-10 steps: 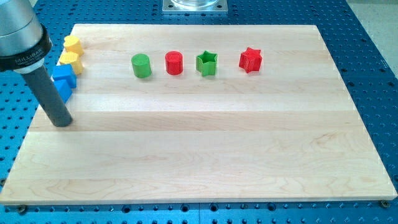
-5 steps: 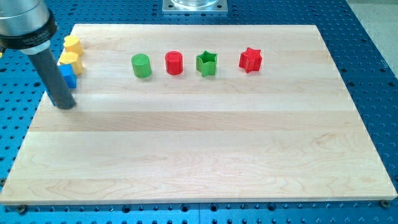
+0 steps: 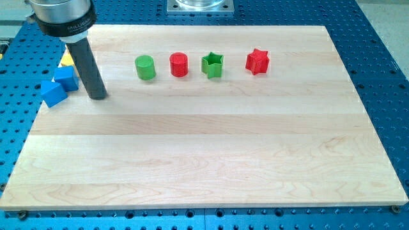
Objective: Adjust the blue blocks and hexagon below the heart
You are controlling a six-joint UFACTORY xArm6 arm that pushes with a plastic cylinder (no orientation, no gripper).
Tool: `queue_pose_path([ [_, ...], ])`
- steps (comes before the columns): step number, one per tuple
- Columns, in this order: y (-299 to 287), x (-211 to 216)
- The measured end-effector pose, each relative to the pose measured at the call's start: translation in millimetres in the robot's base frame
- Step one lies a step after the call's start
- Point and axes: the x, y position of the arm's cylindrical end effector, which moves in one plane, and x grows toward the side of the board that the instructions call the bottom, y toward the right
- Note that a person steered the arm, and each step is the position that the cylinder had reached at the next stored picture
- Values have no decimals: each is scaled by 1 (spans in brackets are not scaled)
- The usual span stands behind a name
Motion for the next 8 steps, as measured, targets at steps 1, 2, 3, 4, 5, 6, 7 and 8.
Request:
queue_pose_path([
  [1,-4,0],
  [2,-4,0],
  [3,-6,0],
  [4,-10,-3],
  [5,-14,-5],
  [6,-26,-5],
  [7,-34,-6],
  [8,-39,-7],
])
